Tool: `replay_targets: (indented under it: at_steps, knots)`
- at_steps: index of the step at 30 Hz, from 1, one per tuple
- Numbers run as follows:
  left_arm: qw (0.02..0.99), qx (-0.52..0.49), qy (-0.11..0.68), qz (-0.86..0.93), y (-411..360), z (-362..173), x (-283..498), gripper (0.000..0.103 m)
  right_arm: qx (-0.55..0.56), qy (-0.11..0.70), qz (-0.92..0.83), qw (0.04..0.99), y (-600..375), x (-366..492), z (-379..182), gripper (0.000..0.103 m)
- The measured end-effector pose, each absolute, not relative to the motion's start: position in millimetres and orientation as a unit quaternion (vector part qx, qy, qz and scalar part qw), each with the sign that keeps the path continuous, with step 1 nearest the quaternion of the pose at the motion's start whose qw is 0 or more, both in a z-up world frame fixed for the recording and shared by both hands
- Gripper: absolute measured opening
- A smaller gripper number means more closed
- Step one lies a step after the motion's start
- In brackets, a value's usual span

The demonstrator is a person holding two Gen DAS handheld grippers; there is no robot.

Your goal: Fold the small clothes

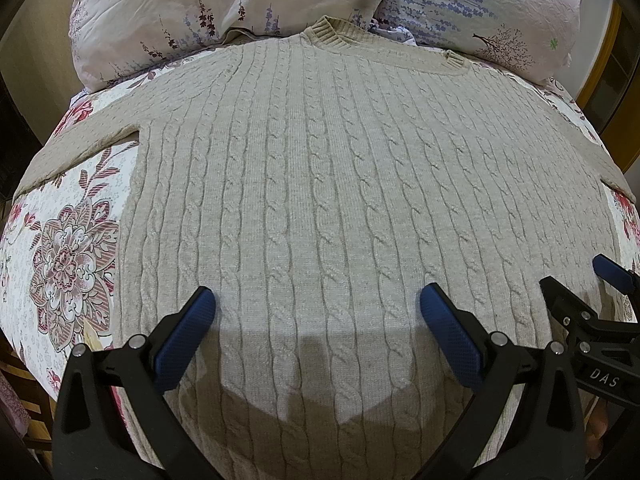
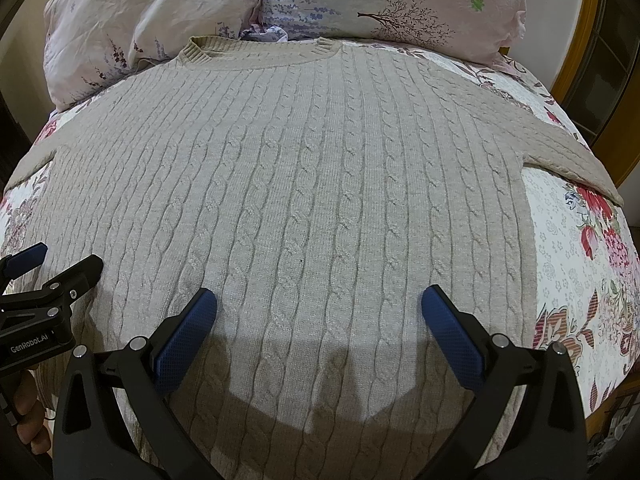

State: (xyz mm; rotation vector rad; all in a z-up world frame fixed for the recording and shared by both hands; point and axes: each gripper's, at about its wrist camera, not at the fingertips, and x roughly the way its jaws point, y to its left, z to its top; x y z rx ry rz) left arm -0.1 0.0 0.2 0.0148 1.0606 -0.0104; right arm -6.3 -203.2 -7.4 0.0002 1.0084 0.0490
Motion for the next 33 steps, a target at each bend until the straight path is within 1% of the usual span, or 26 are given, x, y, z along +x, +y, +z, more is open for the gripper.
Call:
replay_targets:
  at_steps: [20, 23, 26, 27, 28, 29, 30, 31, 33]
  knots:
    - [0.862, 0.007, 0.507, -0.007, 0.5, 0.2, -0.1, 0.101, -0.007, 0.478, 0.045, 0.877, -203.9, -4.1, -7.8, 0.102]
    - [0.861, 0.009, 0.509, -0.009, 1.1, 0.2, 2.4, 0.101, 0.030, 0.468, 0.042, 0.882, -226.5, 1.7, -0.3, 0.102]
    - [0.862, 0.014, 0.507, -0.005, 2.0, 5.3, 4.2, 0.101, 0.093, 0.434, -0.014, 0.896, -284.4, 14.5, 17.6, 0.102]
    - [0.868, 0.016, 0.497, 0.008, 4.9, 10.1, 5.0, 0.101, 0.122, 0.416, -0.046, 0.900, -319.4, 22.2, 25.6, 0.102]
    - [0.873, 0.015, 0.488, 0.016, 8.5, 13.9, 6.0, 0.101, 0.151, 0.404, -0.077, 0.899, -353.6, 28.6, 31.3, 0.099]
    - [0.877, 0.010, 0.479, 0.022, 14.1, 19.1, 6.9, 0.101, 0.173, 0.396, -0.098, 0.896, -378.2, 32.0, 34.0, 0.090]
    - [0.882, -0.001, 0.470, 0.031, 23.8, 25.3, 10.6, 0.101, 0.219, 0.382, -0.130, 0.888, -422.5, 37.1, 36.9, 0.084]
    - [0.885, -0.011, 0.464, 0.038, 32.3, 29.2, 14.3, 0.101, 0.252, 0.372, -0.152, 0.880, -454.2, 39.0, 36.9, 0.082]
    - [0.888, -0.039, 0.455, 0.054, 55.2, 35.5, 23.5, 0.101, 0.328, 0.353, -0.209, 0.851, -524.0, 41.3, 30.6, 0.072]
